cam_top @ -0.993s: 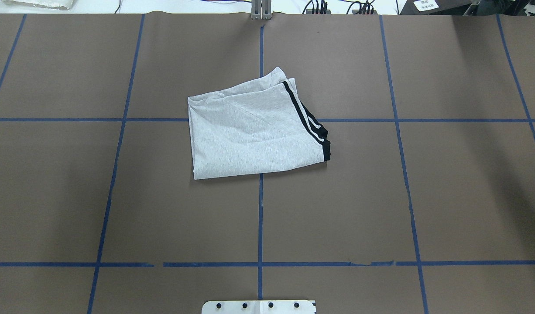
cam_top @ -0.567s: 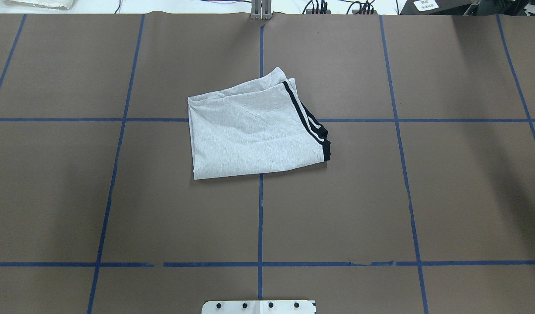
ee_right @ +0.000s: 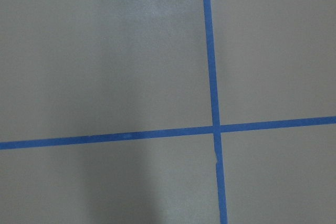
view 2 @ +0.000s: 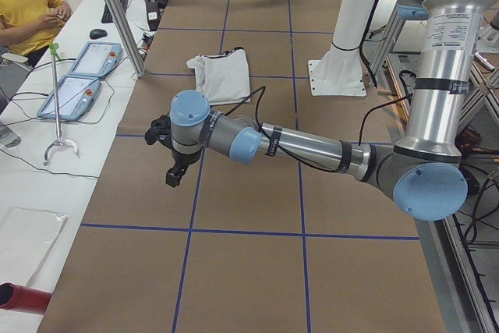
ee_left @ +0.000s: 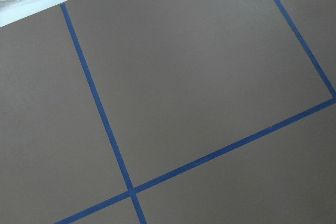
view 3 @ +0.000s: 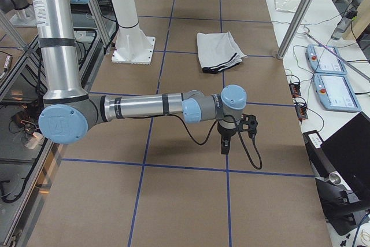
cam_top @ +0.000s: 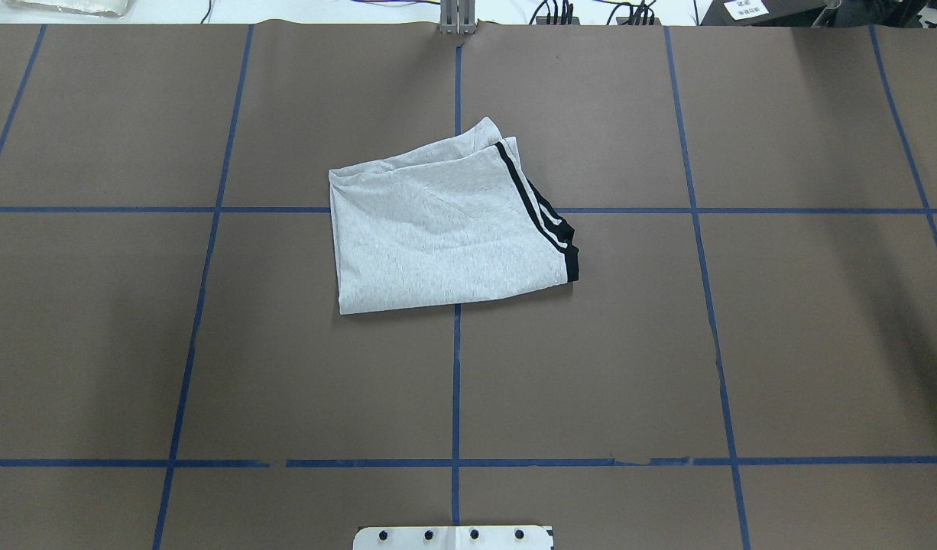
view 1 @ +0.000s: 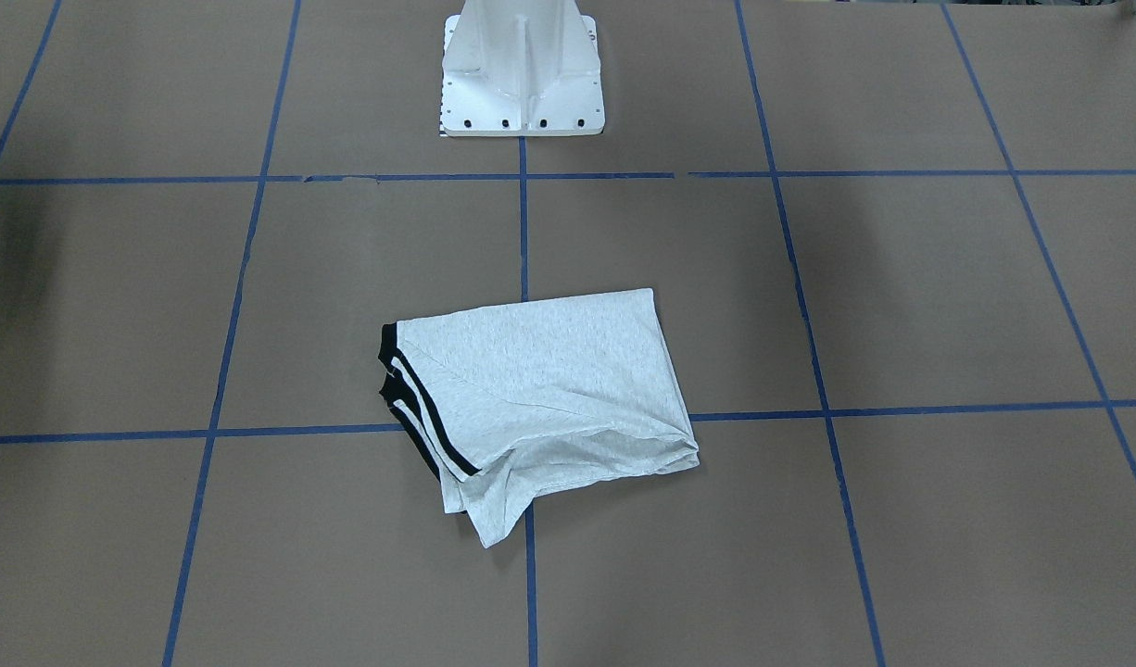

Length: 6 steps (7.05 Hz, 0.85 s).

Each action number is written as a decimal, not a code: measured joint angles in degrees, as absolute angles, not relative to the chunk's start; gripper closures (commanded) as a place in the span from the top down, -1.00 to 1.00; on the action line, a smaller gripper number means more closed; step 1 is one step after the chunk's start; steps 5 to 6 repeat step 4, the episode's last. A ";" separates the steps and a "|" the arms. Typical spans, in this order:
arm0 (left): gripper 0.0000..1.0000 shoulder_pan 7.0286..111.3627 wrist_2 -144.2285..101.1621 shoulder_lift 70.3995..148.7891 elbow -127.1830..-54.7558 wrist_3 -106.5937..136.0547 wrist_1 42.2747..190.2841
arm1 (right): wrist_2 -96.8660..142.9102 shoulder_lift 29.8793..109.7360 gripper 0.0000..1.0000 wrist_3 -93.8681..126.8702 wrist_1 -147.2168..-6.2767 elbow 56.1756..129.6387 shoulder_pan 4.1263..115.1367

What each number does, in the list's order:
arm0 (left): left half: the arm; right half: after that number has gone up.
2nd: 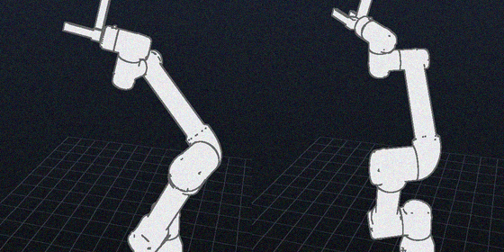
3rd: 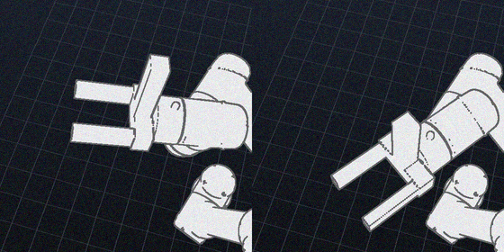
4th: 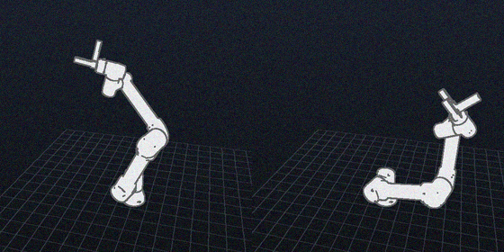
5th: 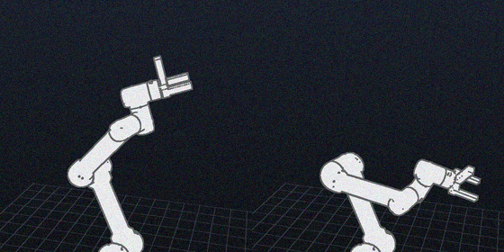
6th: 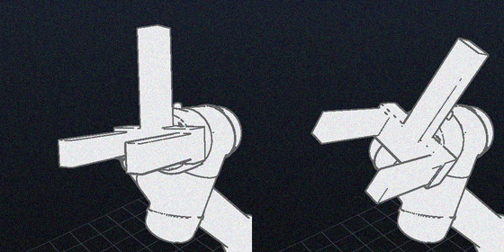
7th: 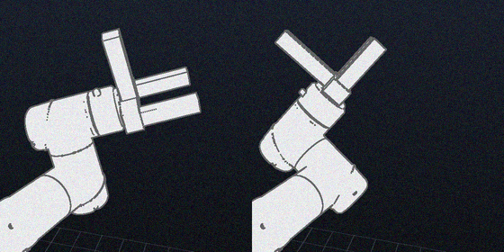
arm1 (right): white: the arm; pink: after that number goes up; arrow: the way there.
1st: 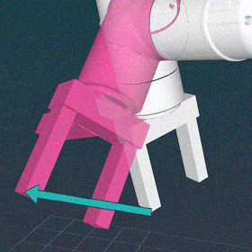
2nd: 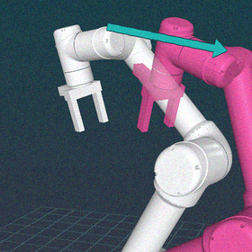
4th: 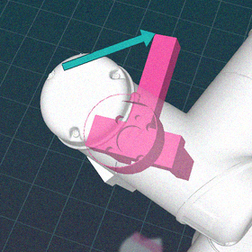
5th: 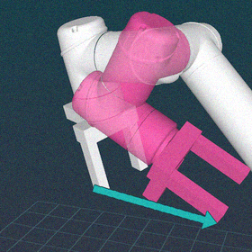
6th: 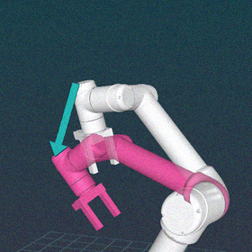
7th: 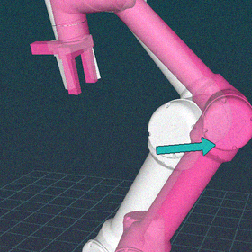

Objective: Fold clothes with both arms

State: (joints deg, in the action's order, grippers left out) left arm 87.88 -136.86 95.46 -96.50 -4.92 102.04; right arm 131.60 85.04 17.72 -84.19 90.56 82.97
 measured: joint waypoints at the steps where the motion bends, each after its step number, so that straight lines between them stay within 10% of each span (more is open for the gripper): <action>1: 1.00 87.87 -136.85 95.46 -96.50 -4.92 102.04 | 131.61 85.18 1.00 17.80 -83.78 90.38 82.97; 6: 1.00 87.87 -136.98 95.45 -96.50 -4.87 102.04 | 131.73 85.25 1.00 17.84 -83.59 90.34 82.97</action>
